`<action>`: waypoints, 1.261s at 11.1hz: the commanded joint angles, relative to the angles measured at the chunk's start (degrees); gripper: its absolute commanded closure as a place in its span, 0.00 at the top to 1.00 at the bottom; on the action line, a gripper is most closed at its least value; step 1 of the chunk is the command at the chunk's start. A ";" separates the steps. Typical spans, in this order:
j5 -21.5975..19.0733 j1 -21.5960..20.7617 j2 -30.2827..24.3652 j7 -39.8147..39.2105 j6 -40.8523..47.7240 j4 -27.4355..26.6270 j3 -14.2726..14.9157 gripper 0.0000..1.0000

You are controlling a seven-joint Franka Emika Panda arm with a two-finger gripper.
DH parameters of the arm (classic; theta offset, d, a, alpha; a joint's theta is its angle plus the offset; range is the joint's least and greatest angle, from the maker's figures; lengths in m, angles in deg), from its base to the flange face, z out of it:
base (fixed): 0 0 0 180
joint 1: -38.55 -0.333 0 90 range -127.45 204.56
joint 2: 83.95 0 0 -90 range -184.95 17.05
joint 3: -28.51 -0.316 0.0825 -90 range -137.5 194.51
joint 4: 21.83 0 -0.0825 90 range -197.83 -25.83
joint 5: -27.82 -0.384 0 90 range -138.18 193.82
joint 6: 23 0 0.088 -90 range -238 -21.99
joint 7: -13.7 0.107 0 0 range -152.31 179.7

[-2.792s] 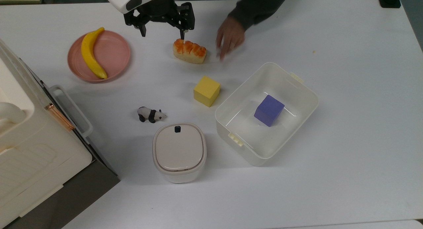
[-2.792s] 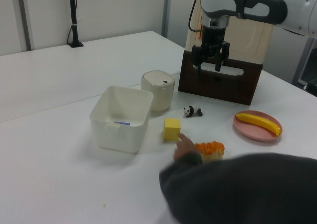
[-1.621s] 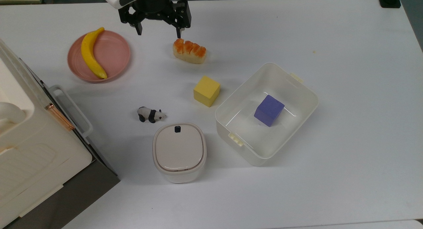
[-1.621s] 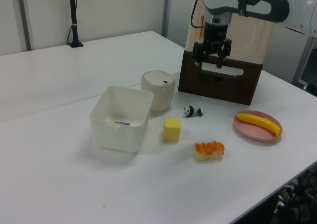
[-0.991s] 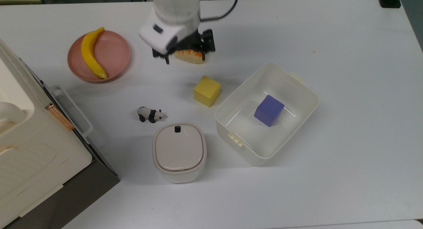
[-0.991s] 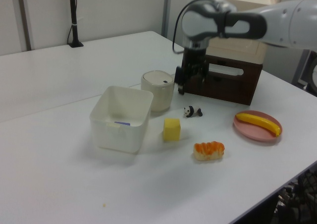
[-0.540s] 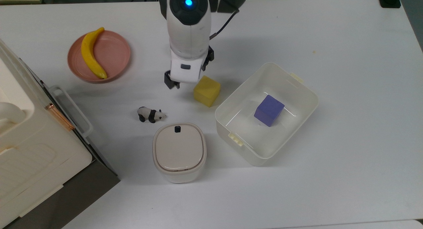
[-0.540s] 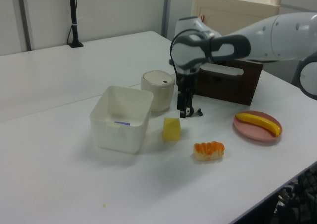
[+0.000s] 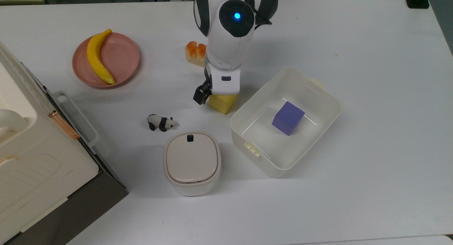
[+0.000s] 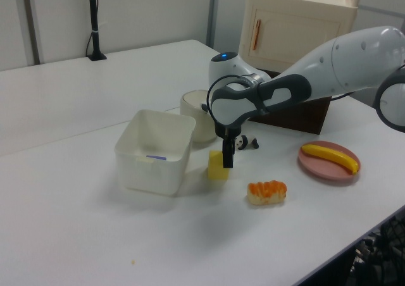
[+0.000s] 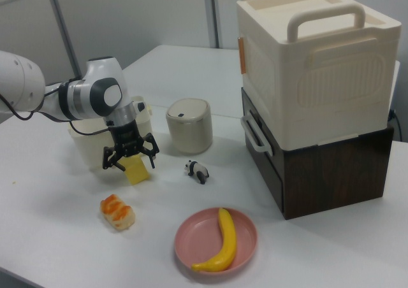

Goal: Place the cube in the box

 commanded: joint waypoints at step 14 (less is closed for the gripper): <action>-2.75 -1.70 -4.17 6.36 3.84 2.02 1.36 1.00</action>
